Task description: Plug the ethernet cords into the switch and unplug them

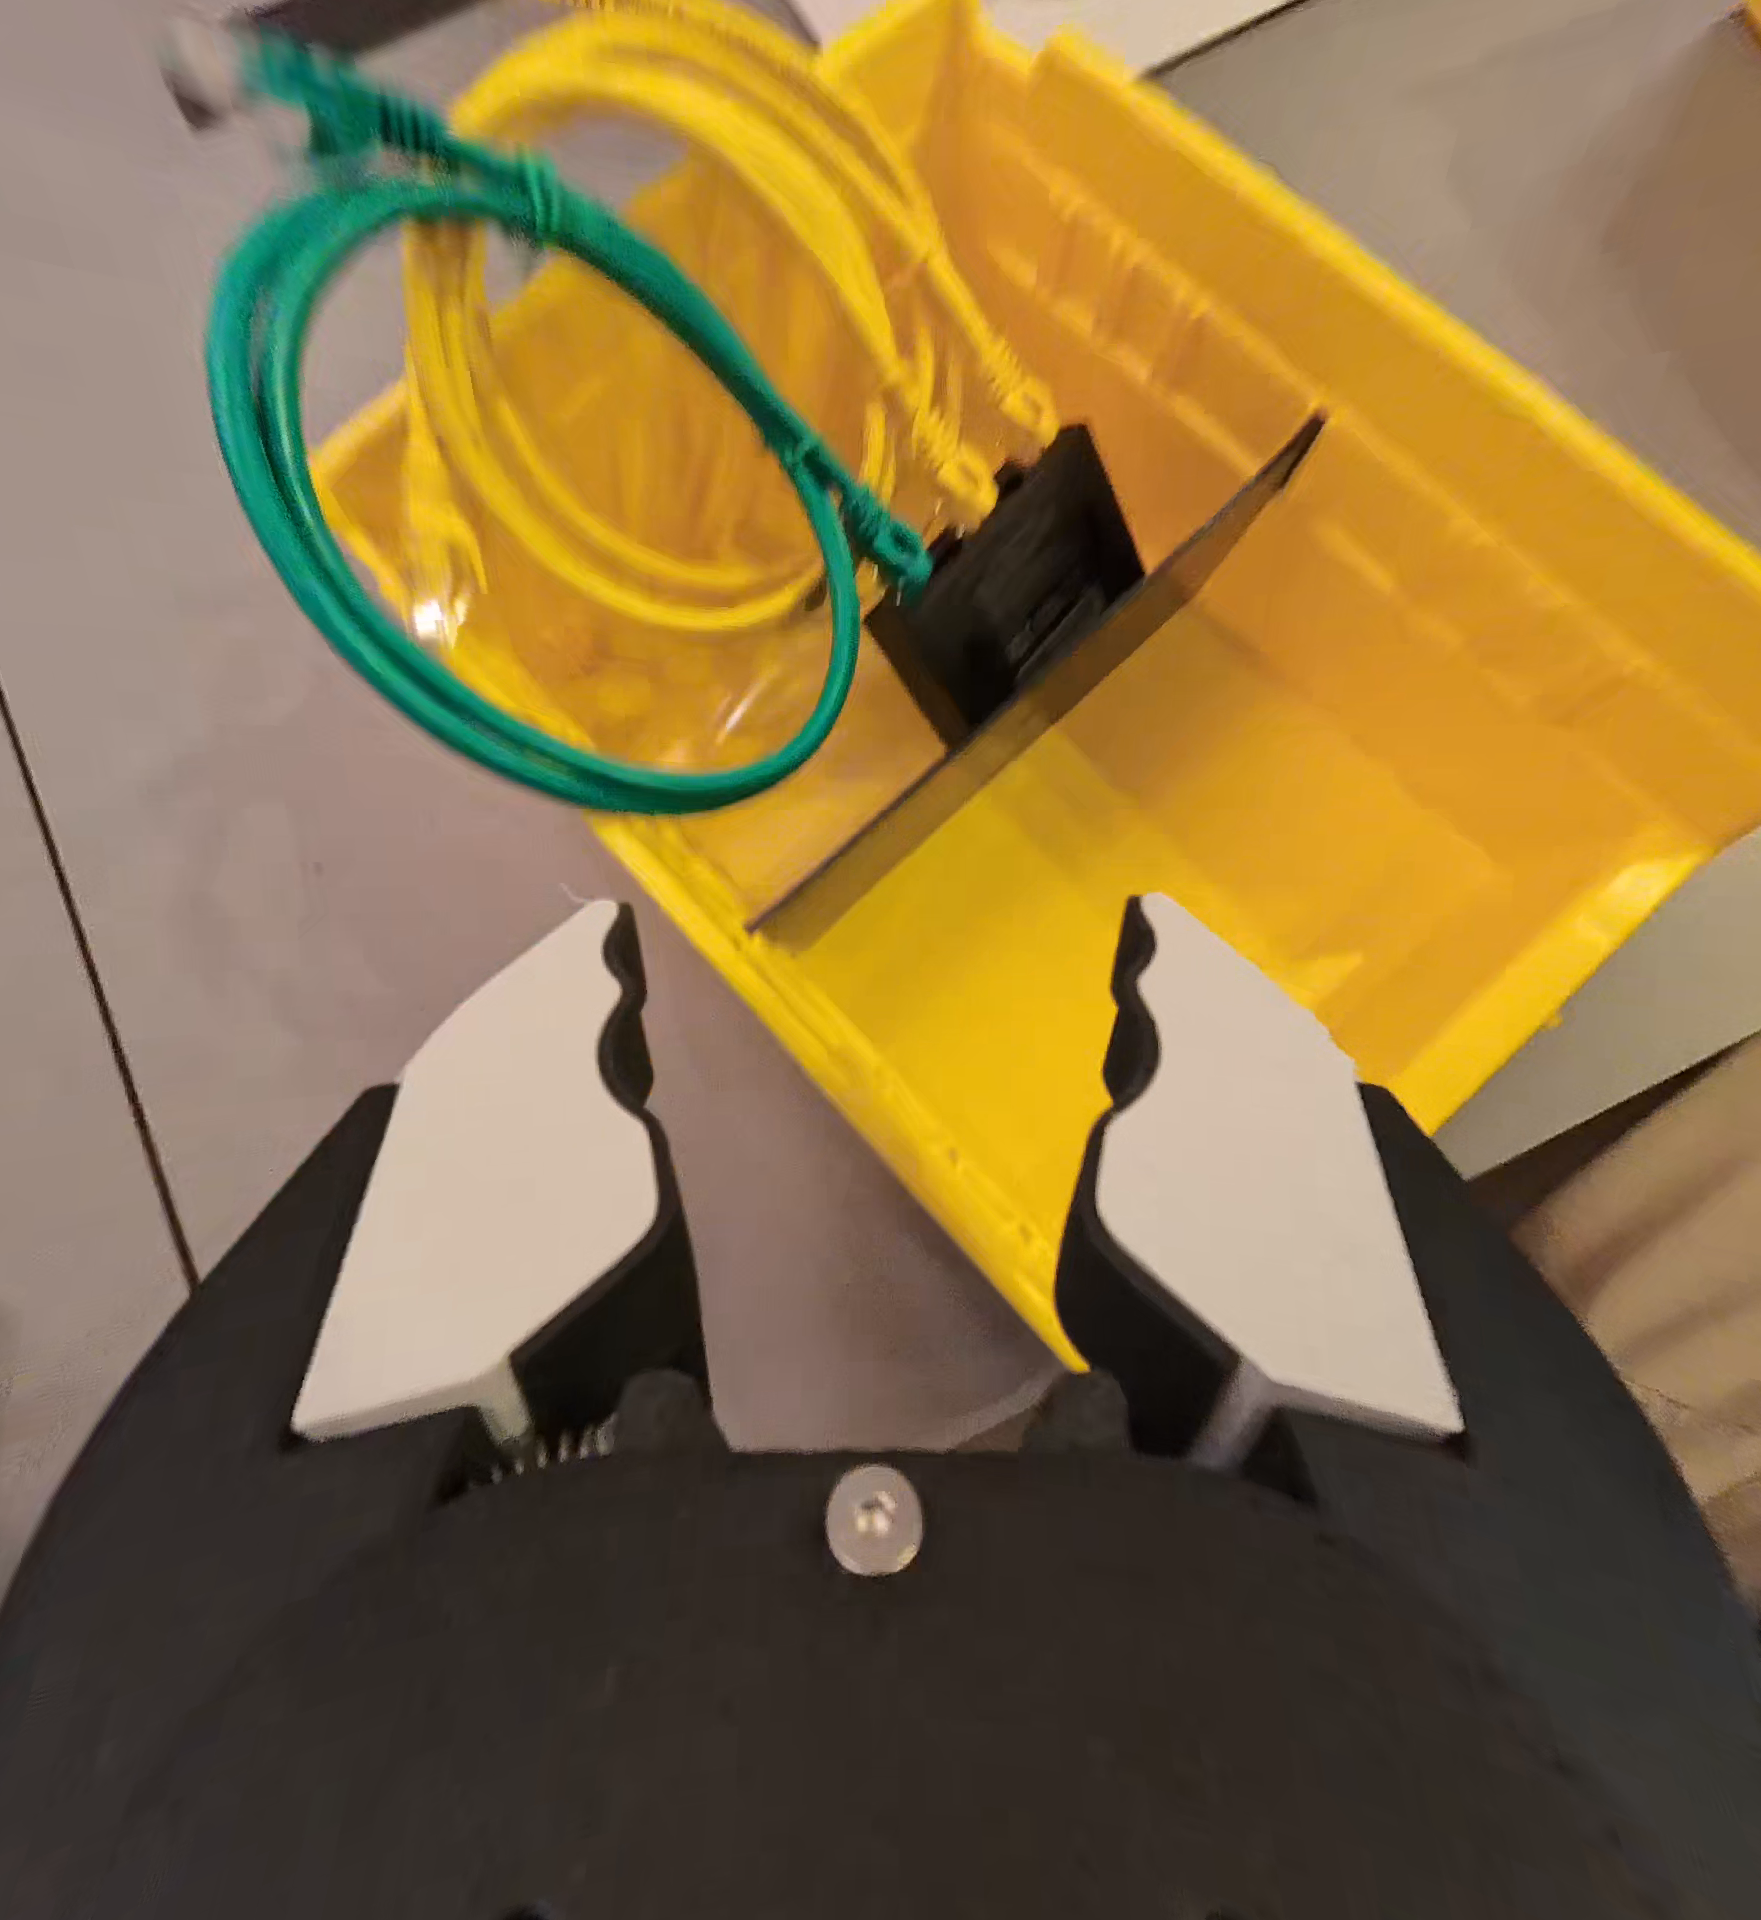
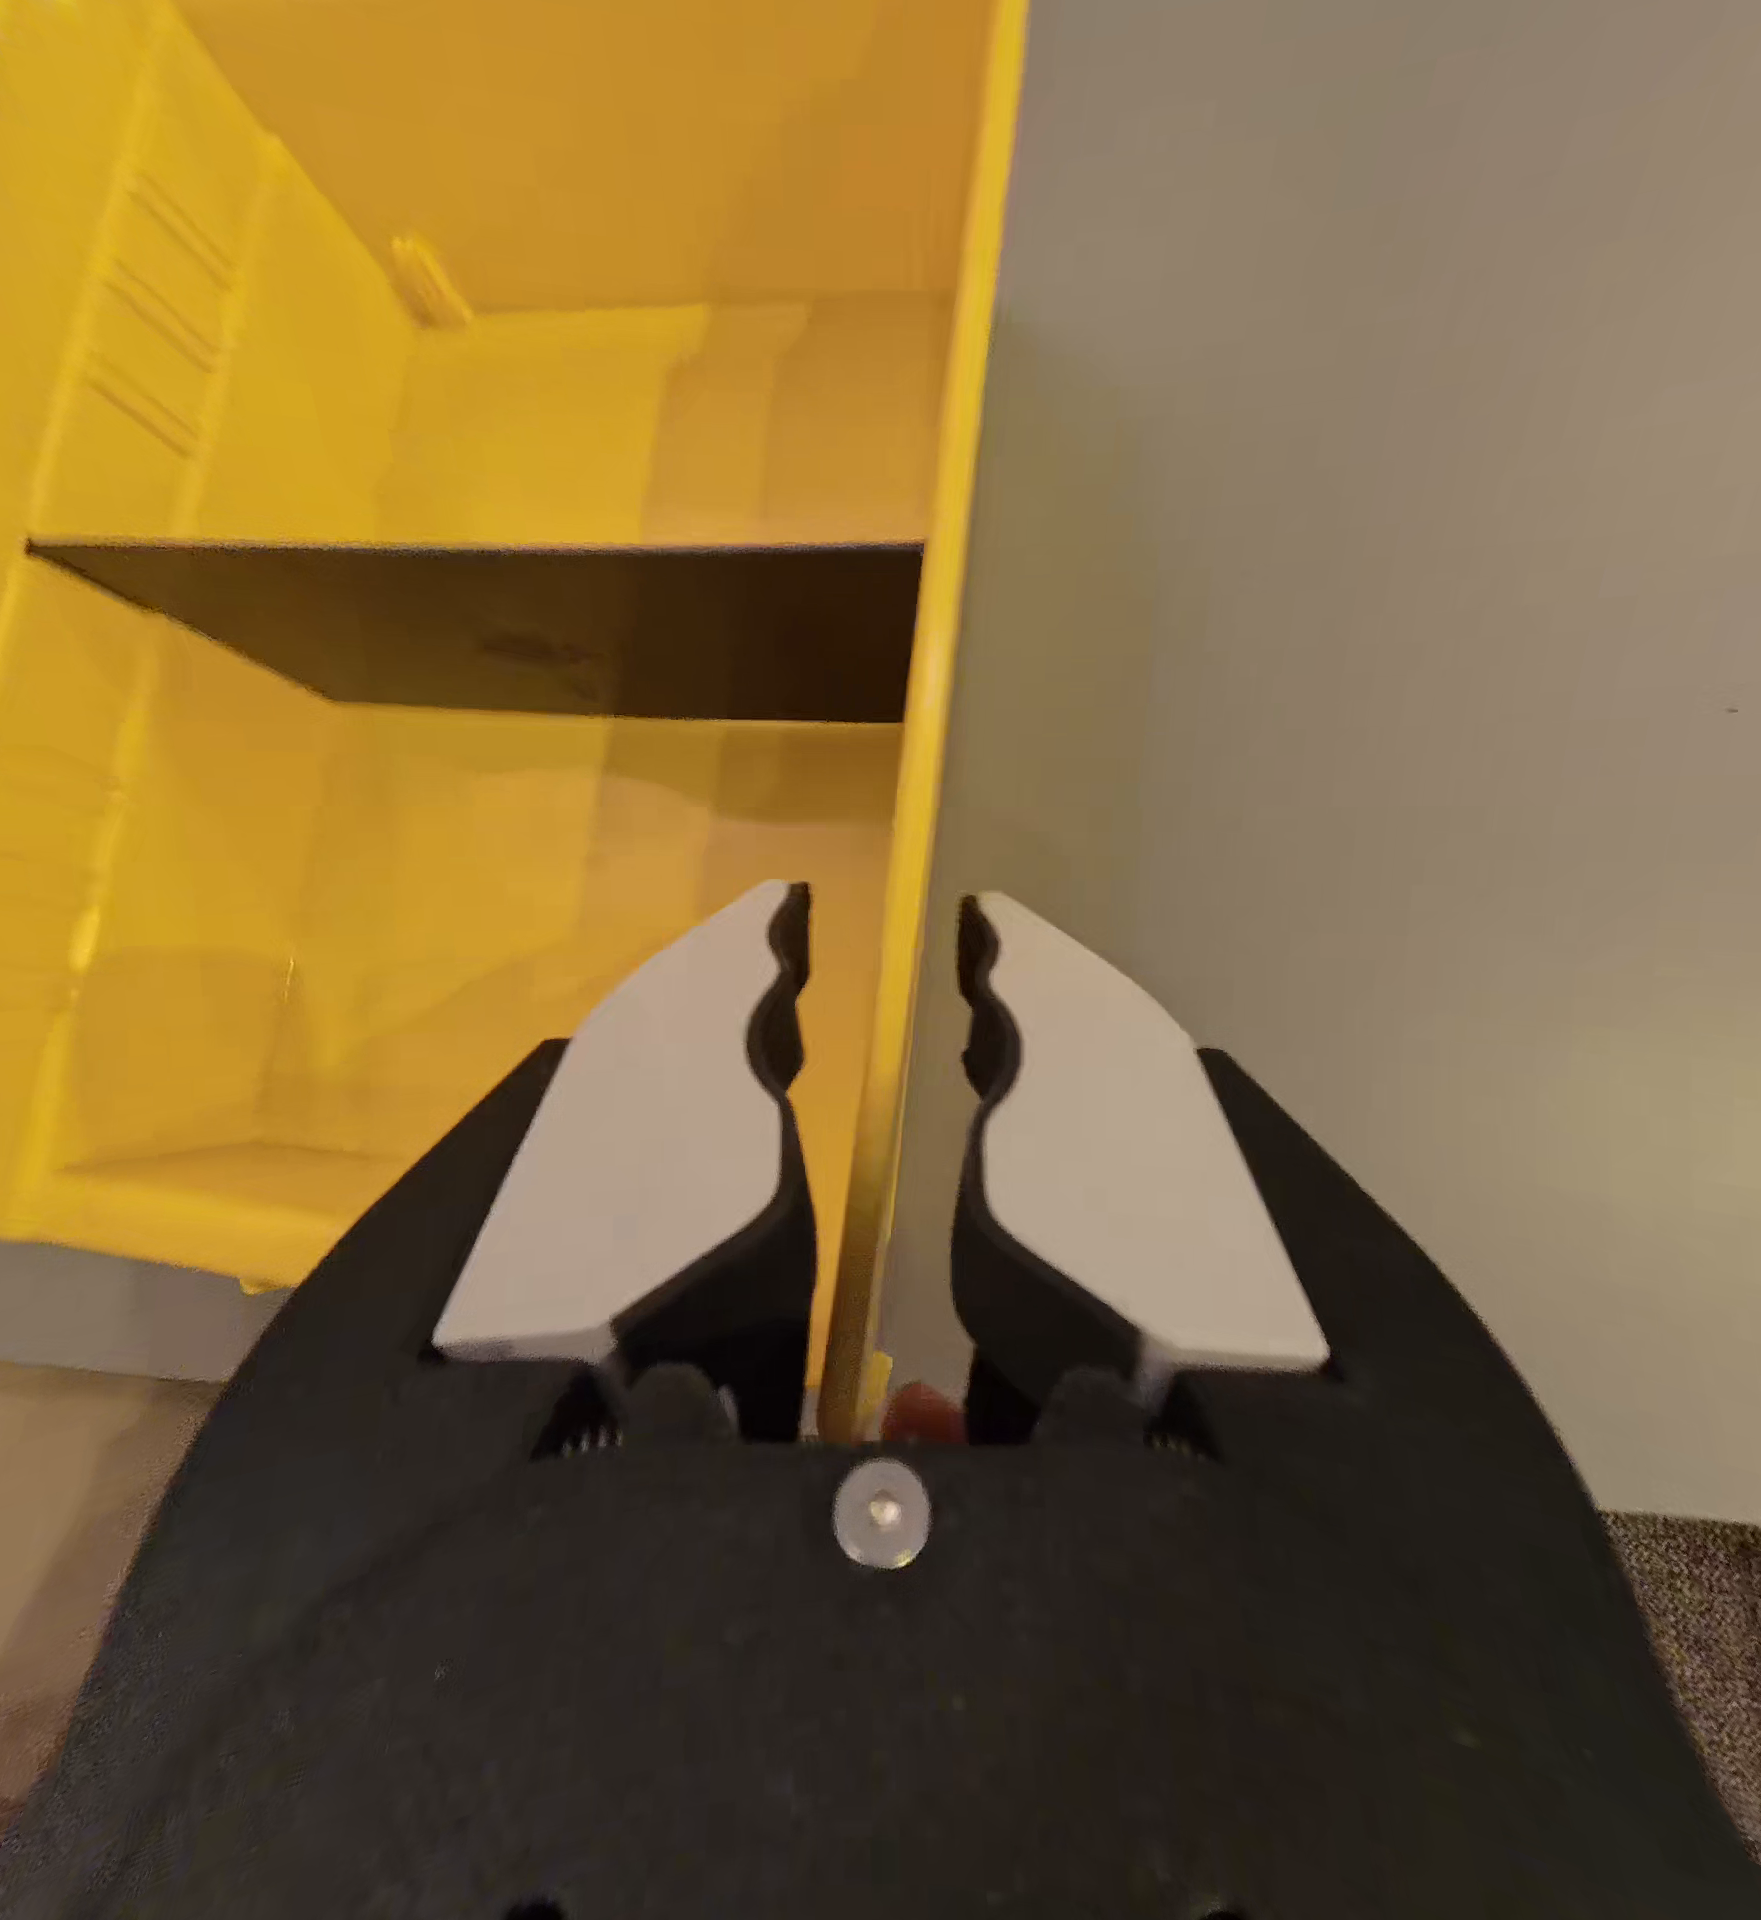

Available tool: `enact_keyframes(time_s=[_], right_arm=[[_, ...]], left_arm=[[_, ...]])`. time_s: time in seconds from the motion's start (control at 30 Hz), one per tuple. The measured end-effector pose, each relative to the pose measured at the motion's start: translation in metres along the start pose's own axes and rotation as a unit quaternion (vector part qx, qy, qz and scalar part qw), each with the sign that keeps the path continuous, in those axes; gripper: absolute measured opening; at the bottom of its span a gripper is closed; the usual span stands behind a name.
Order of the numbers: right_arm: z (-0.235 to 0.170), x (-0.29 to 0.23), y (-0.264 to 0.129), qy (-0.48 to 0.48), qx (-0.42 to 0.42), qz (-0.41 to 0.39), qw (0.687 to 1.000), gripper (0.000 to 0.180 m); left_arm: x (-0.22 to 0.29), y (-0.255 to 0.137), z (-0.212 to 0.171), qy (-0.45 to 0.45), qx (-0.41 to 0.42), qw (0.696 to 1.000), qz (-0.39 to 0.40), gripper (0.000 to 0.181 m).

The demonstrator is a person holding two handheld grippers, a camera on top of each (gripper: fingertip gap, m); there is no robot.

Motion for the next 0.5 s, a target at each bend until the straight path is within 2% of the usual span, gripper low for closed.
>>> enact_keyframes(time_s=[0.03,0.07,0.13,0.23,0.27,0.5], right_arm=[[0.004,0.001,-0.004,0.003,0.011,-0.011,1.0,0.031],[0.008,0.001,-0.01,0.0,0.021,-0.021,1.0,0.03],[0.017,-0.001,-0.017,-0.004,0.037,-0.025,0.999,0.032],[0.019,-0.005,-0.016,-0.009,0.025,-0.031,0.999,0.039],[0.019,-0.005,-0.014,-0.013,0.02,-0.037,0.999,0.042],[0.027,-0.012,-0.012,-0.018,0.039,-0.032,0.999,0.054]], left_arm=[[0.0,0.005,-0.011,0.0,-0.009,1.0,0.001,0.089],[0.0,0.011,-0.021,0.001,-0.022,1.0,0.0,0.094],[0.003,0.021,-0.029,-0.023,-0.016,0.999,-0.016,0.092],[0.006,0.036,-0.034,-0.047,-0.017,0.998,-0.042,0.067],[0.005,0.041,-0.037,-0.055,-0.027,0.997,-0.047,0.067],[-0.045,0.05,-0.046,-0.096,-0.025,0.995,0.023,0.009]])
Point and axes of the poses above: each gripper's, where its closed fingertips meet, y out along the fingers, z out of its top, x = y × z across the jaws, the point moved 6 cm from there along -y, back along the fingers, and after that the axes turned 12 degrees about z, right-handed, at the moved point
